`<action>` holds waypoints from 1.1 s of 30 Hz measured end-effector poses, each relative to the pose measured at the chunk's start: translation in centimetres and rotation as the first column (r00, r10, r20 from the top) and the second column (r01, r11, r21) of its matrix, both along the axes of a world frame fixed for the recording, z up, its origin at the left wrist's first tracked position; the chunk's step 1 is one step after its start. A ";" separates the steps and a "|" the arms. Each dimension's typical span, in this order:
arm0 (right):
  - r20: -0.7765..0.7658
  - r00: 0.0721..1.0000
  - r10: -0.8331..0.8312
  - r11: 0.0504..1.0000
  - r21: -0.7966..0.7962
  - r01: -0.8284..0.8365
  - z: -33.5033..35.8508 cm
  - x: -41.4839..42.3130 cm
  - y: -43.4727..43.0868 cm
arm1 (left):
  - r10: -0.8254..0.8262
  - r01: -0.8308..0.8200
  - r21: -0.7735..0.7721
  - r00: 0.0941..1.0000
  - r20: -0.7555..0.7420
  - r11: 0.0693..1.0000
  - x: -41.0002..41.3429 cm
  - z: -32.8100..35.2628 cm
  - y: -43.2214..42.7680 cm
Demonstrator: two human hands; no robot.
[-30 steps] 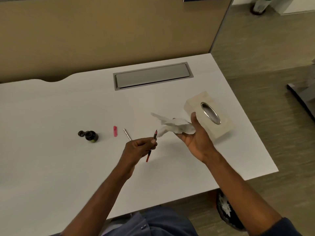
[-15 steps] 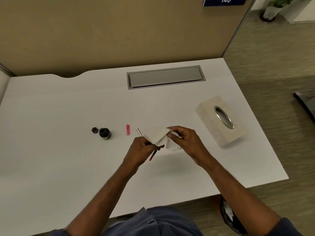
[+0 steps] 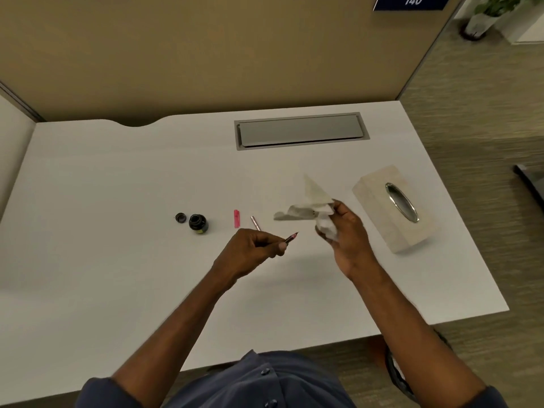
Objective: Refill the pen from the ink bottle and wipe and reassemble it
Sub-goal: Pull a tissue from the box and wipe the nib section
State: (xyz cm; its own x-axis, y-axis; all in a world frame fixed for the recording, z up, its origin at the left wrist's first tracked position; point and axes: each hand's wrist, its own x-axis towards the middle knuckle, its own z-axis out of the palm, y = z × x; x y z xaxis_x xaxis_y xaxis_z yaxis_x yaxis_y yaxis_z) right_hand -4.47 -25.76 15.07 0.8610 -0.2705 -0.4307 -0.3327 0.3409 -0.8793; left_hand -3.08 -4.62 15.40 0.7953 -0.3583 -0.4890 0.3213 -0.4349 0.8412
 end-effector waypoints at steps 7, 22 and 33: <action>0.066 0.997 -0.036 0.913 -0.404 0.060 -0.7 -0.2 0.6 | 0.131 -0.129 -0.151 0.991 0.002 0.980 -1.5 0.9 1.0; 0.178 0.901 0.396 0.906 0.087 -0.415 2.1 -2.0 1.6 | 0.244 -0.219 -0.165 0.958 0.153 0.962 -1.4 1.9 0.7; 0.141 0.874 0.464 0.828 -0.420 -0.372 2.4 -1.4 0.8 | 0.071 -0.060 -0.080 0.986 0.151 0.995 -1.8 2.3 0.1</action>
